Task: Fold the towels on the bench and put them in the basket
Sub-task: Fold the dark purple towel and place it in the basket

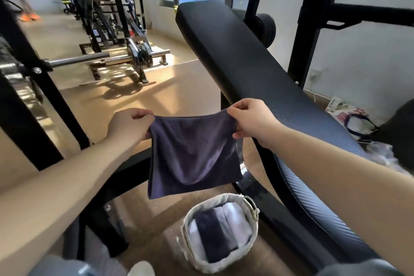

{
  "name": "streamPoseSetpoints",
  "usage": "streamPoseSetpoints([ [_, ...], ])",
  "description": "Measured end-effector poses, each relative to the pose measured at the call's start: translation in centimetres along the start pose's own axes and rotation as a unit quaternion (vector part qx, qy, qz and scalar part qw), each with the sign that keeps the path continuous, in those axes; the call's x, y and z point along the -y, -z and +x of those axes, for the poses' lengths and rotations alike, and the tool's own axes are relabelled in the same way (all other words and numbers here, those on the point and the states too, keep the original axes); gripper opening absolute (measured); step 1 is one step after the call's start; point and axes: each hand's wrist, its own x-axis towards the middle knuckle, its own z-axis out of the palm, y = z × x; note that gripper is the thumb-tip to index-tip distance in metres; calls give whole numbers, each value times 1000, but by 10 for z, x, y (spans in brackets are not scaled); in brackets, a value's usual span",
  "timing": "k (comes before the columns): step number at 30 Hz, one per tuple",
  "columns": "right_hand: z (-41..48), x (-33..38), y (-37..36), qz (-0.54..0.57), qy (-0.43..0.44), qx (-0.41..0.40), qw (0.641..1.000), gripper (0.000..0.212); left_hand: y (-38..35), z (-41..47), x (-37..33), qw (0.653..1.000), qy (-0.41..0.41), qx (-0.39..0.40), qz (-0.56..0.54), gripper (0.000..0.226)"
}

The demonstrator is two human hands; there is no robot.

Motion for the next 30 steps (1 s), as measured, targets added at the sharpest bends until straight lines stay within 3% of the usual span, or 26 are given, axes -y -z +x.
streamPoseSetpoints([
  [6,2,-14,-26,-20,-26,17,999,8,-32,-13,8,996,49,67,-26,12],
  [17,-6,-44,-44,-62,44,31,997,6,-81,-40,12,983,76,166,-20,16],
  [26,-4,-65,-52,-115,83,35,989,6,-97,-36,22,974,132,171,-68,16],
  [30,-6,-67,-53,-154,113,45,981,21,-98,-35,24,971,147,174,-79,18],
])
